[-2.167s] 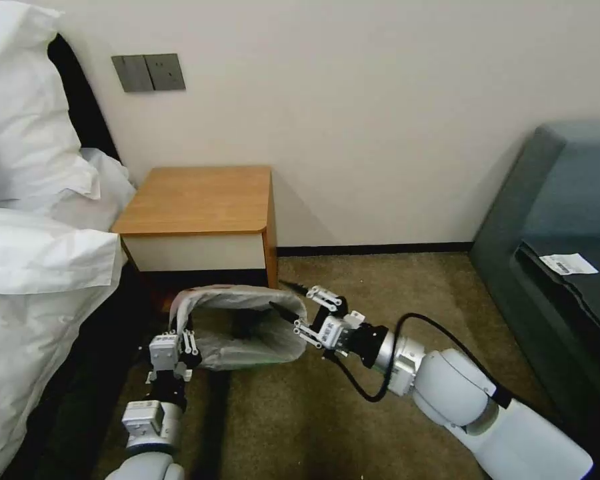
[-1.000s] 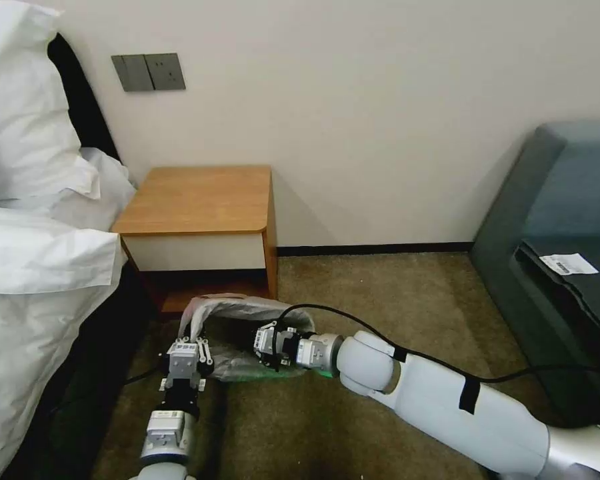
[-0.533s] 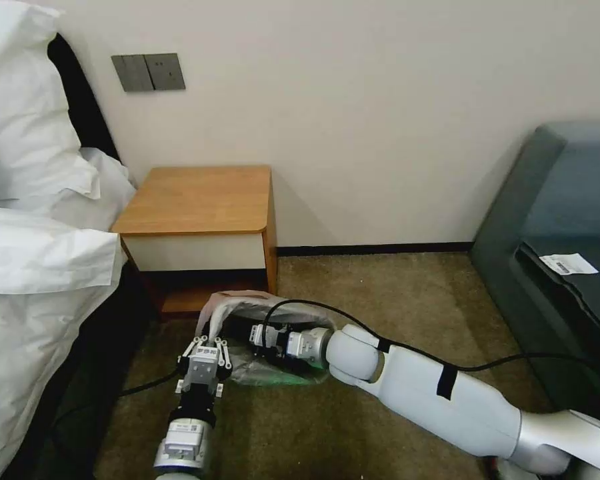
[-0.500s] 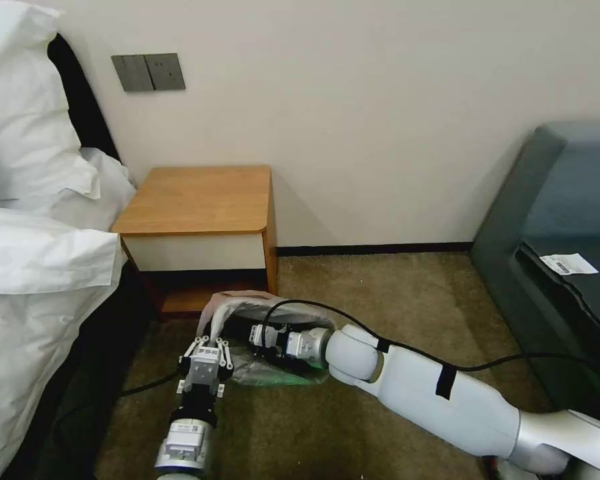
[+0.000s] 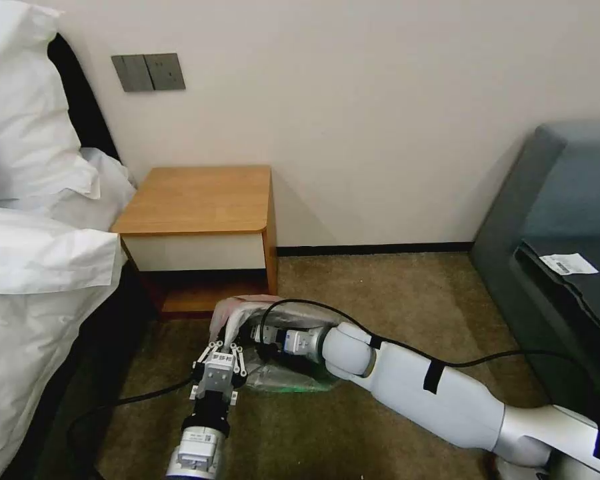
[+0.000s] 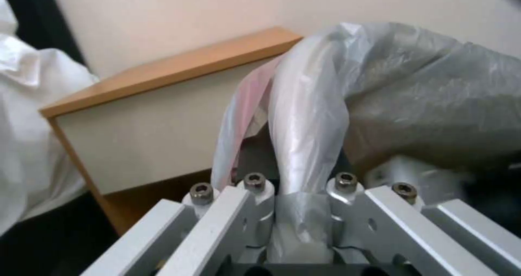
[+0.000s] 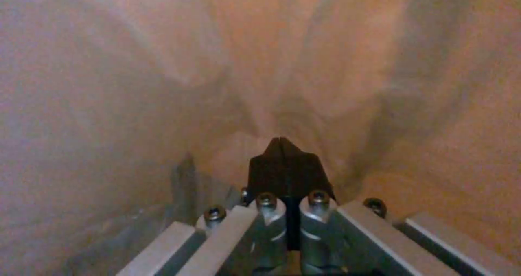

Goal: Pick up the garbage bag from the table and place it over the trash can.

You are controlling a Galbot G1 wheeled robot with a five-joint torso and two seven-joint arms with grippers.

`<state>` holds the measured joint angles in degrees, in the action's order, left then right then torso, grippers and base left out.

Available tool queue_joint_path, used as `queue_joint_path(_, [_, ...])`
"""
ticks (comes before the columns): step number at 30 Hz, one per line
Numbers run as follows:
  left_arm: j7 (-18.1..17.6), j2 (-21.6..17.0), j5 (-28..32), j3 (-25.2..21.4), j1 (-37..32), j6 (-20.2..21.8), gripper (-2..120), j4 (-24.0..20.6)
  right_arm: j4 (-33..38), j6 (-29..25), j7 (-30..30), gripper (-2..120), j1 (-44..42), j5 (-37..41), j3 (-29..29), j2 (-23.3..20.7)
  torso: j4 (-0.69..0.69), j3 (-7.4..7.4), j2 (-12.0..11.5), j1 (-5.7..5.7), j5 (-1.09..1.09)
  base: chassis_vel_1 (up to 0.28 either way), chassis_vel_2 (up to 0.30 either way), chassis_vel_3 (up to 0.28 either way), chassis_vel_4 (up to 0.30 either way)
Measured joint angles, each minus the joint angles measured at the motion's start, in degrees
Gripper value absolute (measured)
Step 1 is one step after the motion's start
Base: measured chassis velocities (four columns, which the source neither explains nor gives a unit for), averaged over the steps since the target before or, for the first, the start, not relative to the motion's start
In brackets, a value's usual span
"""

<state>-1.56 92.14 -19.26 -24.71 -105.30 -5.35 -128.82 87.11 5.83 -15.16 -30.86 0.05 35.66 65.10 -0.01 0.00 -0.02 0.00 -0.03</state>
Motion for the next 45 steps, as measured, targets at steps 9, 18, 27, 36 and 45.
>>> queue_joint_path(9, [-0.2,0.0,2.1,-2.5,1.5,1.3,6,0.1,3.4,-0.4,0.4,0,-1.1,0.3,-1.5,-1.6,0.0,0.0,0.0,0.0,0.01,0.0,0.0,0.0,0.0])
queue_joint_path(18, [-1.6,0.0,6.6,-3.8,2.9,3.9,6,1.2,13.8,-3.6,0.7,0,-8.4,-0.1,-8.9,-7.2,0.0,0.0,0.0,0.0,0.01,0.0,0.0,0.0,0.0])
queue_joint_path(27, [-3.2,0.0,20.1,-3.8,5.0,11.9,6,1.2,26.9,-10.7,4.4,0,-23.2,1.2,-21.8,-13.0,-0.01,0.0,0.0,0.0,0.01,0.0,0.0,0.0,0.0])
queue_joint_path(36, [-4.2,-0.2,29.7,-3.2,4.6,20.4,6,0.0,32.7,-13.6,14.8,19,-31.9,3.4,-29.2,-8.0,0.0,-0.01,0.0,-0.01,0.01,0.0,0.0,0.0,0.0])
queue_joint_path(45, [-1.5,-1.7,31.3,-4.2,5.0,24.9,6,2.8,28.8,-18.8,19.2,52,-40.0,-1.6,-31.5,-0.4,0.0,0.0,0.0,-0.01,0.0,0.0,0.0,0.0,0.0])
